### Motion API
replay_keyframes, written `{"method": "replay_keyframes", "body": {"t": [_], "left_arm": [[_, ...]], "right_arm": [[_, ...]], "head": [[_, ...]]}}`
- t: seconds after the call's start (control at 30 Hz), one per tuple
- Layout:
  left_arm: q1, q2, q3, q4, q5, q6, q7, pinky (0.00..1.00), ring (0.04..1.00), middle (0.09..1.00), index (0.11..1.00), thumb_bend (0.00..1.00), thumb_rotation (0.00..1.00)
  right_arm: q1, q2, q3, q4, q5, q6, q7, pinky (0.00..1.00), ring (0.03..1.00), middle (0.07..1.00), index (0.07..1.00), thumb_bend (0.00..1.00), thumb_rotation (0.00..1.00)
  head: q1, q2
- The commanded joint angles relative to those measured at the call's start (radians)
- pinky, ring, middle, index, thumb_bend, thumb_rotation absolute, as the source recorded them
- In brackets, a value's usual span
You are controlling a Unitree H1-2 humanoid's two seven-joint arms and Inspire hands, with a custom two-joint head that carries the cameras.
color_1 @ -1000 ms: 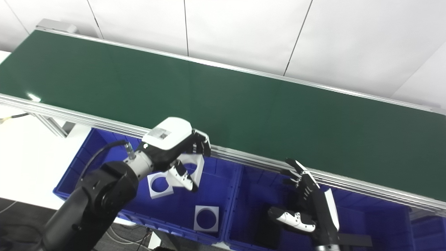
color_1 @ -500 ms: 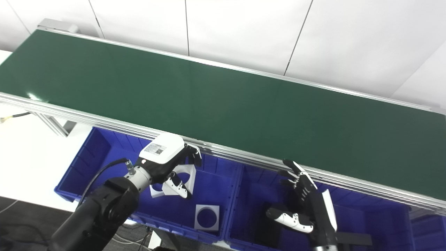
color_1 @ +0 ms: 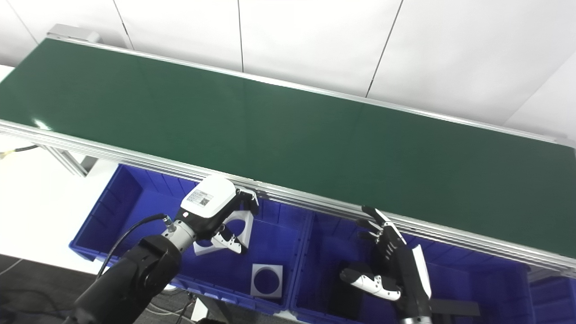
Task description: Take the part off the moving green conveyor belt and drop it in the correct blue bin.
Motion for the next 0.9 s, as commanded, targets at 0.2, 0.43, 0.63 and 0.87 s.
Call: {"method": "replay_keyframes", "body": {"t": [0.2,0.43,0.63,0.87], "left_arm": [[-0.018,0.004,-0.003,-0.024,-0.011,-0.010,0.016,0.33,0.419,0.510,0.543,0.47,0.00],[-0.008,0.011,0.004,-0.051,-0.028,-0.002,-0.014,0.47,0.558,0.615,0.556,0.75,0.02],[-0.001,0.014,0.002,-0.070,-0.033,0.001,-0.024,0.49,0.585,0.648,0.638,1.00,0.02],[0.003,0.015,0.001,-0.085,-0.026,0.008,-0.043,0.47,0.585,0.656,0.645,1.00,0.04]], "right_arm": [[0.002,0.008,0.002,-0.030,0.004,-0.051,0.000,0.70,0.790,0.885,0.837,1.00,0.41],[-0.001,0.014,0.002,-0.025,-0.007,-0.051,-0.007,0.70,0.786,0.889,0.836,1.00,0.40],[-0.002,0.013,0.000,-0.024,-0.011,-0.052,-0.008,0.70,0.782,0.892,0.838,1.00,0.40],[-0.001,0.015,0.000,-0.023,-0.010,-0.052,-0.008,0.69,0.778,0.891,0.836,1.00,0.40]], "head": [[0.006,-0.002],[0.002,-0.007],[0.002,-0.011],[0.001,-0.013]]}}
